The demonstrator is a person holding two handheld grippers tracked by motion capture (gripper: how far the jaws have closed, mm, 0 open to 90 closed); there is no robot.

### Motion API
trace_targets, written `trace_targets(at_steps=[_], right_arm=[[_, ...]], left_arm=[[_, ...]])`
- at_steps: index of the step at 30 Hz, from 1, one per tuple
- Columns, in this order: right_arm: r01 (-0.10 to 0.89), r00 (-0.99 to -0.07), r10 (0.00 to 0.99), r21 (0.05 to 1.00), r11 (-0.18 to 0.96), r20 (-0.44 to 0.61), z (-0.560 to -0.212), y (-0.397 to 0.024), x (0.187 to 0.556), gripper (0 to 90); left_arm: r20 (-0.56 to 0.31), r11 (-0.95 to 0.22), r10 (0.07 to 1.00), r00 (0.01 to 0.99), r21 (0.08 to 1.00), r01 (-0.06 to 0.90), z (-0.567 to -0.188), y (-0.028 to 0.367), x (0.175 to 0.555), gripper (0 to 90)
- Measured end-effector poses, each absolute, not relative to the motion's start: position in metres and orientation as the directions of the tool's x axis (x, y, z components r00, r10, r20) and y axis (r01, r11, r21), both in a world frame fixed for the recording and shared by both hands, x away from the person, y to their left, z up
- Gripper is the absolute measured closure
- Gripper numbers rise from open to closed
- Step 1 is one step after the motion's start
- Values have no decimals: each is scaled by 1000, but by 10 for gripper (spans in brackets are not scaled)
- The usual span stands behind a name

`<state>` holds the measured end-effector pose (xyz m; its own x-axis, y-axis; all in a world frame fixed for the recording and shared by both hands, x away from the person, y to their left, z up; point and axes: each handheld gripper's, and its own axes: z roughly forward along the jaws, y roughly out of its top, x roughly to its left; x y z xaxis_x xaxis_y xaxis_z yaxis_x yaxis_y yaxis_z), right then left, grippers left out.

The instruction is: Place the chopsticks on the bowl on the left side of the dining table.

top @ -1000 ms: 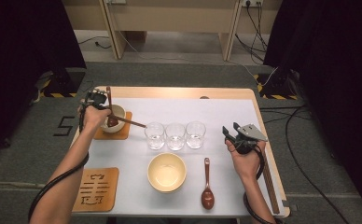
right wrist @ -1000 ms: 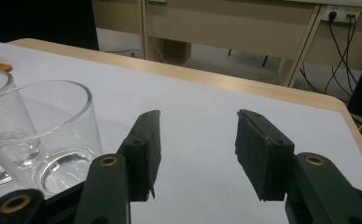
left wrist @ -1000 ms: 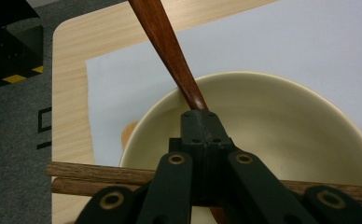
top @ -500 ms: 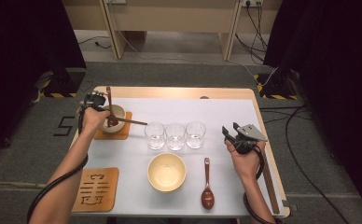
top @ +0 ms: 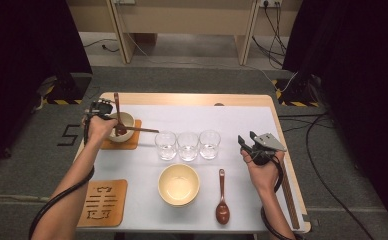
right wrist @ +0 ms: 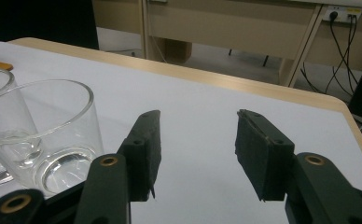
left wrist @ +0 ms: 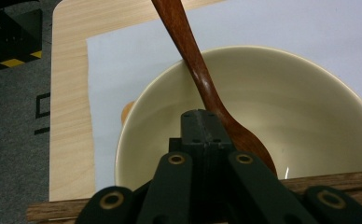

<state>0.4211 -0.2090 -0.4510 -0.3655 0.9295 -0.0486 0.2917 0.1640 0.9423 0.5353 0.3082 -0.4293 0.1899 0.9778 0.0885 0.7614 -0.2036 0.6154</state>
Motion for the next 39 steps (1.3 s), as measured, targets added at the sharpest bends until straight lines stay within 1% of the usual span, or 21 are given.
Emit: trace_targets(at_steps=[13, 39], right_arm=[[294, -366, 929, 941, 167, -50, -451, -209, 421, 507], [302, -367, 929, 938, 171, -51, -451, -208, 421, 507]], left_arm=[[78, -191, 980, 181, 603, 775, -432, 309, 533, 890], [58, -164, 985, 162, 606, 779, -432, 313, 529, 889]])
